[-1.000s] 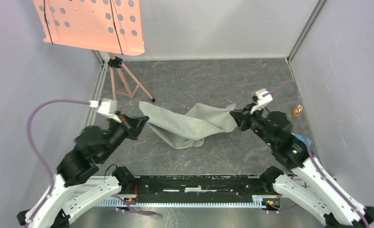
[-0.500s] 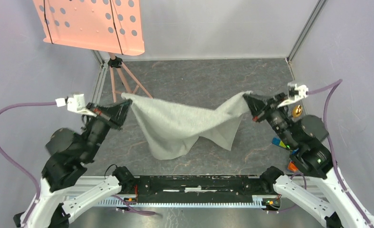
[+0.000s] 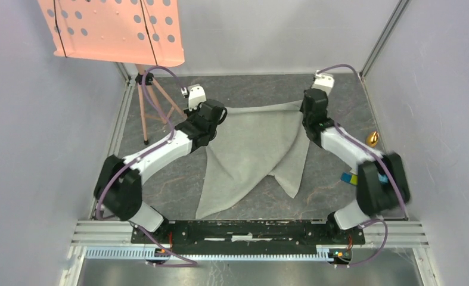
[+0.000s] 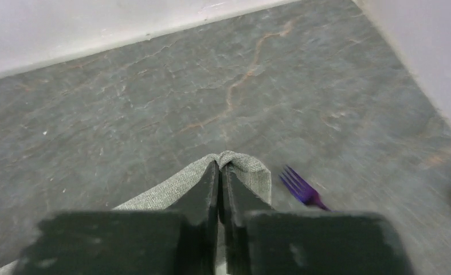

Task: Fold the napkin into a case and place the utensils inside
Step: Flatten out the crumpled napkin at the center of the board.

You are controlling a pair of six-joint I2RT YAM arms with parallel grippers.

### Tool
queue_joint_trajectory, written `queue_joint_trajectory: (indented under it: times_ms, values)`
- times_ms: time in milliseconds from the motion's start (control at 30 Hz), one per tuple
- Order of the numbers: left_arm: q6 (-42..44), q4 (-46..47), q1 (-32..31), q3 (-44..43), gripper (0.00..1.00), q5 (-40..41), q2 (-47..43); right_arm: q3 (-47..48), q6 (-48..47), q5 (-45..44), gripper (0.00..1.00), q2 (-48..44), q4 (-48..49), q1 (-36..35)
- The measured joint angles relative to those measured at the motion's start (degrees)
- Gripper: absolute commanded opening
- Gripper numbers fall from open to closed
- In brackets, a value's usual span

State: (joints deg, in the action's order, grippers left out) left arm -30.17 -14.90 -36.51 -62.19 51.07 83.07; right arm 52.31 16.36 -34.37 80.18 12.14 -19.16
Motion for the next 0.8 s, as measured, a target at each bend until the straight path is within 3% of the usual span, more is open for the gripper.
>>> queue_joint_trajectory:
  times_ms: [33, 67, 133, 200, 267, 367, 467, 567, 800]
  values:
    - [-0.8, 0.2, 0.9, -0.7, 0.14, 0.2, 2.6, 1.6, -0.3, 1.4, 0.42, 4.7, 1.6, 1.4]
    - [-1.8, -0.4, 1.7, -2.4, 0.28, 0.8, 5.9, 5.6, -1.0, 3.8, 0.55, 10.7, 1.4, 2.9]
    - [-3.1, -2.5, 2.4, -7.5, 0.6, 2.1, 11.1, 20.8, -2.9, 9.3, 0.7, 23.4, -6.4, 5.0]
    - [-3.5, -3.2, 2.4, -9.3, 0.75, 2.4, 11.8, 36.2, -4.1, 13.4, 0.8, 32.3, -15.1, 6.0]
    - [-4.0, -3.2, 2.0, -7.8, 0.83, 1.1, 8.3, 40.8, -5.3, 16.8, 0.81, 33.0, -21.0, 6.4]
    - [-5.2, -3.1, 1.2, -1.0, 0.93, -3.8, -1.8, 30.6, -5.8, 20.5, 0.84, 22.5, -25.7, 5.9]
    - [-6.9, -3.6, 0.6, 6.1, 0.95, -9.7, -13.1, 14.7, -5.7, 24.7, 0.84, 8.5, -27.5, 4.9]
    - [-8.7, -3.7, 0.6, 12.3, 0.97, -15.7, -20.9, 4.8, -5.7, 28.5, 0.85, 1.9, -28.1, 3.5]
    - [-15.8, -12.6, 0.8, 19.2, 0.98, -28.7, -25.5, -13.9, -3.7, 31.2, 0.82, -6.1, -35.6, 1.9]
